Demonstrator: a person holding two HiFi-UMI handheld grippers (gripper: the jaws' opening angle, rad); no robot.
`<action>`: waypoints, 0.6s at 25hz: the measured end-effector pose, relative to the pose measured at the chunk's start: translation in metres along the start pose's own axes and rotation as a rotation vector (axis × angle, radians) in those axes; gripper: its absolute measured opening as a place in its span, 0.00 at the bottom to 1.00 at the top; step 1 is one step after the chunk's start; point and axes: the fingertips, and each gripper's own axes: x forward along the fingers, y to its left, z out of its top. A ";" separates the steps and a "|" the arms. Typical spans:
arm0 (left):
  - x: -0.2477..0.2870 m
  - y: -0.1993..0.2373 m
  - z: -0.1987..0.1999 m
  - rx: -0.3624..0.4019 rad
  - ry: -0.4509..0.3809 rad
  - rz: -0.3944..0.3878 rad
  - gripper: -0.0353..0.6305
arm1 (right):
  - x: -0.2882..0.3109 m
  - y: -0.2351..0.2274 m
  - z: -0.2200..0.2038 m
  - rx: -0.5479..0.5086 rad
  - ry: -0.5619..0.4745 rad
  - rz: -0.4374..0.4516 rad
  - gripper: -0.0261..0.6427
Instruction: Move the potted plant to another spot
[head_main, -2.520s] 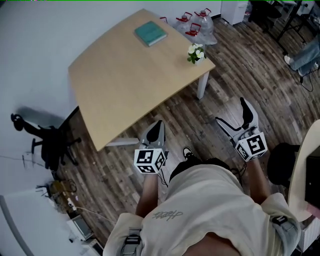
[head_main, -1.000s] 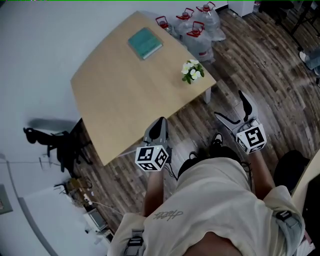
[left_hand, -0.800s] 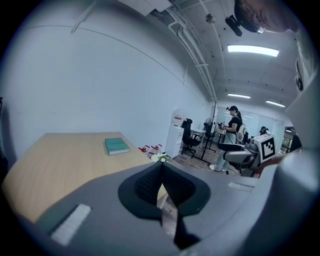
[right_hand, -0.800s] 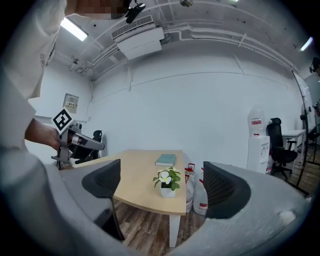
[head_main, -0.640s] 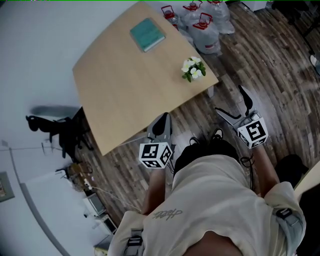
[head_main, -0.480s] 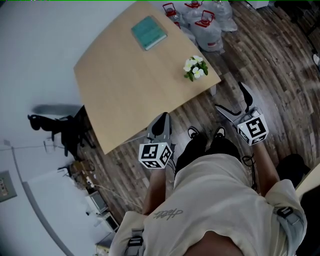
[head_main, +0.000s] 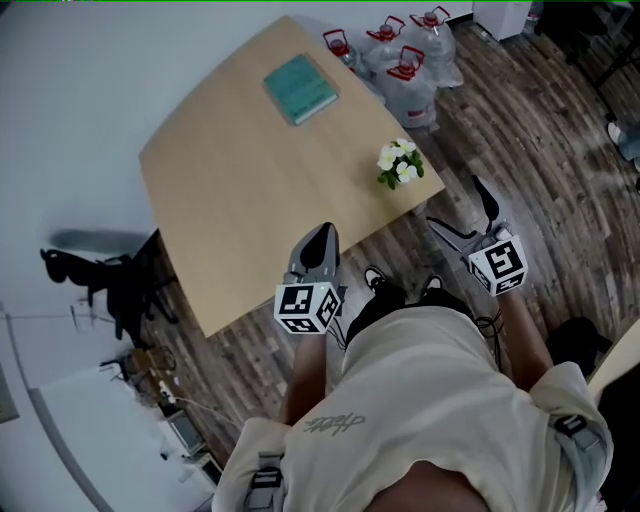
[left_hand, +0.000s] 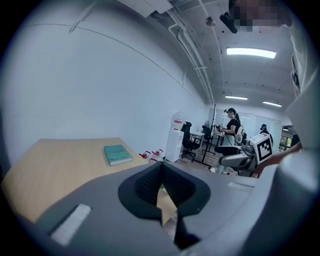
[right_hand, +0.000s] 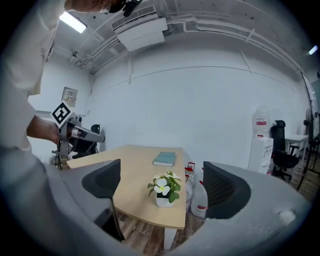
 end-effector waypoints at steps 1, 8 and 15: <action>0.003 0.006 0.005 0.003 -0.008 -0.011 0.08 | 0.006 0.001 0.001 -0.010 0.008 -0.011 0.80; 0.009 0.054 0.011 0.017 -0.002 -0.089 0.08 | 0.053 0.020 -0.011 -0.006 0.083 -0.083 0.80; 0.007 0.094 0.010 0.037 0.000 -0.121 0.08 | 0.070 0.029 -0.025 -0.008 0.131 -0.150 0.80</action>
